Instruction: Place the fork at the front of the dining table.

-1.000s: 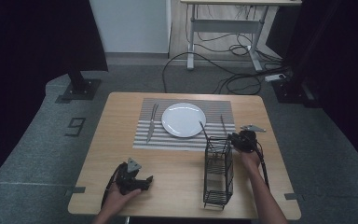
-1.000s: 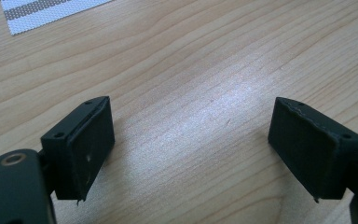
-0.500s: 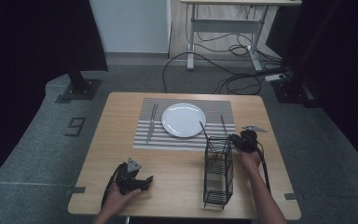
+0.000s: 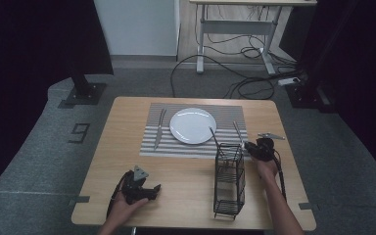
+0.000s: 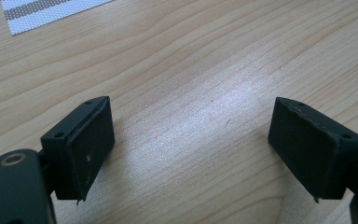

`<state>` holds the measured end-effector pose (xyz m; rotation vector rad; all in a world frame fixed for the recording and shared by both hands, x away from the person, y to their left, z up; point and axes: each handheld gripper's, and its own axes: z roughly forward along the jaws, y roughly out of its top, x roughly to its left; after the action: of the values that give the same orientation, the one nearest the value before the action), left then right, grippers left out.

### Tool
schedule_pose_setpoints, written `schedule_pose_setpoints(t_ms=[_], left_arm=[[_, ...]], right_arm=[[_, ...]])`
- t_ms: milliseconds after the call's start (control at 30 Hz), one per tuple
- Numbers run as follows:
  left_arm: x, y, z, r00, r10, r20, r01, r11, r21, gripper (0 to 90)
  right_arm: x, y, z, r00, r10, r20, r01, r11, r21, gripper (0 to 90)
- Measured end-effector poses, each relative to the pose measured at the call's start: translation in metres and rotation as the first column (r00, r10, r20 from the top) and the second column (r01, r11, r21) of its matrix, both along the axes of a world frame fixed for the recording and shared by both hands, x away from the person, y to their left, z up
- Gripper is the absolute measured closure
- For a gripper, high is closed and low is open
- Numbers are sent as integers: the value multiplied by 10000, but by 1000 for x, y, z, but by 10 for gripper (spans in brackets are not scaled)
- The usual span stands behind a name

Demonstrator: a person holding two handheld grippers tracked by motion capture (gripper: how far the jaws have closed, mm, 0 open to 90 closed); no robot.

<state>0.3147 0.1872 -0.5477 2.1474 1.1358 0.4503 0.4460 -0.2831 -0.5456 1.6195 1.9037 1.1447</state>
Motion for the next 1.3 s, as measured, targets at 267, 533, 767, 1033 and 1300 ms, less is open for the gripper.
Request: schedule_pose_setpoints(t_ms=[267, 533, 767, 1033, 1300], left_arm=[[0, 0, 0, 10000, 3, 1, -3, 10000, -4, 143], [0, 0, 0, 10000, 17, 1, -17, 10000, -7, 141], [0, -1, 0, 10000, 17, 7, -17, 10000, 7, 141], [0, -1, 0, 10000, 22, 1, -22, 10000, -3, 141], [0, -1, 0, 10000, 21, 2, -21, 10000, -3, 141]], right_arm=[[-19, -14, 10, 9986, 483, 228, -482, 9988, -50, 659], [-42, -14, 11, 9898, 1409, 202, -1402, 9896, -319, 603], [-32, -5, -1, 9914, 1297, -162, -1307, 9867, -968, 661], [-14, 13, -2, 9943, 1063, -96, -1067, 9869, -1212, 674], [4, 25, -6, 9924, 1232, -53, -1233, 9896, -737, 629]])
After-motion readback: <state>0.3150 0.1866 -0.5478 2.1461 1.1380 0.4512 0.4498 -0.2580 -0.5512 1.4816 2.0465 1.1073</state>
